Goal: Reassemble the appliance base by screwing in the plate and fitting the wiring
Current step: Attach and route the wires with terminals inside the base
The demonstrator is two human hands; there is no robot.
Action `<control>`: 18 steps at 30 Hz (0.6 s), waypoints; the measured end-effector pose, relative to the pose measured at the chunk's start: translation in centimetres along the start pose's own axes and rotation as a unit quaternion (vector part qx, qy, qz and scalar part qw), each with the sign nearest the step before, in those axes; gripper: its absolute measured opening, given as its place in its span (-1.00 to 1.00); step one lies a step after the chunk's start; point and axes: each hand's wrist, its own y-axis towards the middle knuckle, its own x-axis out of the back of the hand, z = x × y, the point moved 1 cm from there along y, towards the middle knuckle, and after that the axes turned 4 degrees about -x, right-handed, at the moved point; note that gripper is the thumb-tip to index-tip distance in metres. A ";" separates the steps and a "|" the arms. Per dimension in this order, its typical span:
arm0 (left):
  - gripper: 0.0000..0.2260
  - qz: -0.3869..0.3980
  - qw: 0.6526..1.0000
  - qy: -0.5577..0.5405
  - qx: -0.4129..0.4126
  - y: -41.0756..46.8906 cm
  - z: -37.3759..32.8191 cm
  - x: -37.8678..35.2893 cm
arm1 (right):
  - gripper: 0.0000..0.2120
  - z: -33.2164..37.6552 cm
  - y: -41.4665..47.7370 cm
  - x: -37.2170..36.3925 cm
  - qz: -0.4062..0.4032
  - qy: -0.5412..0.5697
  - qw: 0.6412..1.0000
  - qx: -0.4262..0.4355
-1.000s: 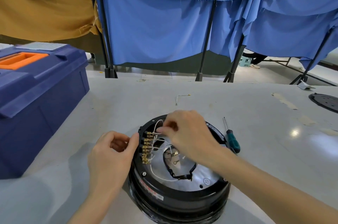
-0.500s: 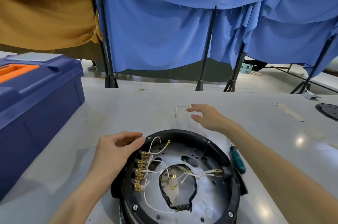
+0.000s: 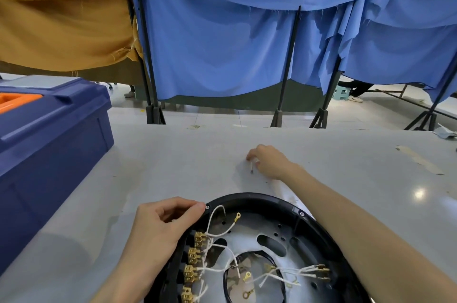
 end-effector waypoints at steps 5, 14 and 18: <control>-0.97 -0.001 1.000 0.003 -0.006 -0.2 -0.2 -0.1 | -0.81 -0.1 -0.8 0.1 -0.048 -0.034 0.997 0.042; -0.93 -0.007 1.000 0.006 -0.005 -0.6 -0.9 -0.2 | -0.78 -0.8 -3.7 0.5 -0.047 0.000 0.998 0.031; -0.93 -0.006 1.000 0.009 -0.006 -0.8 -1.2 -0.1 | -0.92 -0.2 -6.2 2.5 -0.143 0.249 0.958 0.010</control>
